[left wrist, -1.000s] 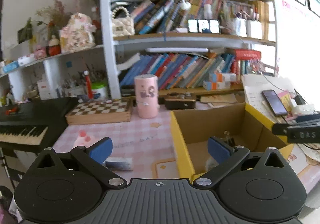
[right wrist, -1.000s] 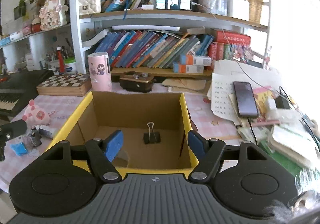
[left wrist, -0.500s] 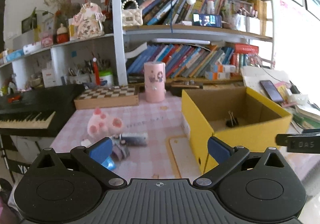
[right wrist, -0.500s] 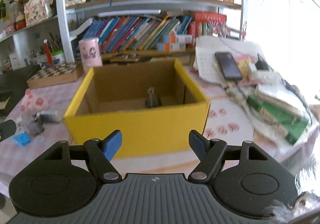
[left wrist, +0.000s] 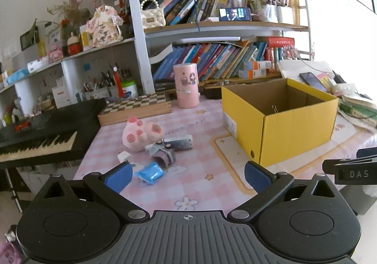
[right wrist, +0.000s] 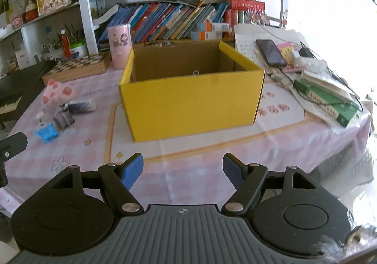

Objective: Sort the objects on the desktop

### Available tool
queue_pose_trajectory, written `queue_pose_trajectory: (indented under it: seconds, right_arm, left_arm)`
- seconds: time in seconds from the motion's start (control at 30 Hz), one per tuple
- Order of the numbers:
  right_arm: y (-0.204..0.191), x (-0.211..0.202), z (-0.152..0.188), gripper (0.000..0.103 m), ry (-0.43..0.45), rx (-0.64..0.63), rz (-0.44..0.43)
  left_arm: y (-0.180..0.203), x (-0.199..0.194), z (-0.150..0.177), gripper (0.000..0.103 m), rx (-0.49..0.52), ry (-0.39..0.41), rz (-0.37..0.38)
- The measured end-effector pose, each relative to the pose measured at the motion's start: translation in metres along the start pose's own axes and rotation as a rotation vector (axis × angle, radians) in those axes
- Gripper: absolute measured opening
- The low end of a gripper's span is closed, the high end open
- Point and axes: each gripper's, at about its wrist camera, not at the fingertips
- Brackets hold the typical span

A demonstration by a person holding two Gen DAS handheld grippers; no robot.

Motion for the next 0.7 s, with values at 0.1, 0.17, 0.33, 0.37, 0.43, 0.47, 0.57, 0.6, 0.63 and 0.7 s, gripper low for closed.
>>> queue_pose_trajectory:
  seconds: [0.1, 0.17, 0.33, 0.37, 0.43, 0.47, 0.57, 0.6, 0.63, 0.7]
  right_arm:
    - [-0.012, -0.007, 0.011, 0.073, -0.017, -0.001, -0.004]
    - [-0.020, -0.011, 0.016, 0.073, -0.026, -0.008, -0.010]
    - [-0.034, -0.018, 0.025, 0.073, -0.050, -0.022, -0.039]
    - [-0.037, -0.018, 0.026, 0.073, -0.058, -0.025, -0.045]
    - [-0.041, -0.018, 0.028, 0.073, -0.073, -0.033, -0.057]
    - [-0.043, -0.018, 0.029, 0.073, -0.080, -0.036, -0.064]
    - [-0.050, -0.019, 0.032, 0.073, -0.092, -0.050, -0.083]
    - [-0.052, -0.020, 0.033, 0.073, -0.095, -0.056, -0.091]
    - [-0.055, -0.019, 0.034, 0.073, -0.099, -0.061, -0.099]
    - [-0.059, -0.019, 0.034, 0.073, -0.108, -0.070, -0.116]
  left_arm:
    - [-0.008, -0.006, 0.007, 0.102, 0.009, -0.006, 0.008]
    - [-0.012, -0.009, 0.011, 0.102, 0.010, -0.016, 0.010]
    - [-0.023, -0.012, 0.021, 0.102, 0.007, -0.063, -0.003]
    - [-0.025, -0.012, 0.023, 0.102, 0.001, -0.071, -0.009]
    - [-0.030, -0.013, 0.025, 0.102, -0.013, -0.086, -0.020]
    - [-0.032, -0.013, 0.026, 0.102, -0.018, -0.093, -0.027]
    - [-0.038, -0.015, 0.032, 0.102, -0.031, -0.114, -0.044]
    - [-0.040, -0.016, 0.033, 0.102, -0.034, -0.122, -0.048]
    - [-0.041, -0.016, 0.035, 0.102, -0.036, -0.129, -0.051]
    - [-0.044, -0.019, 0.038, 0.102, -0.039, -0.139, -0.057]
Point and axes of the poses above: each gripper's, at about its wrist camera, not at the fingertips, and x roughly the way its jaws point, y to its right, z to its underside, and after that the axes turned 2 degrees about -z, right-handed
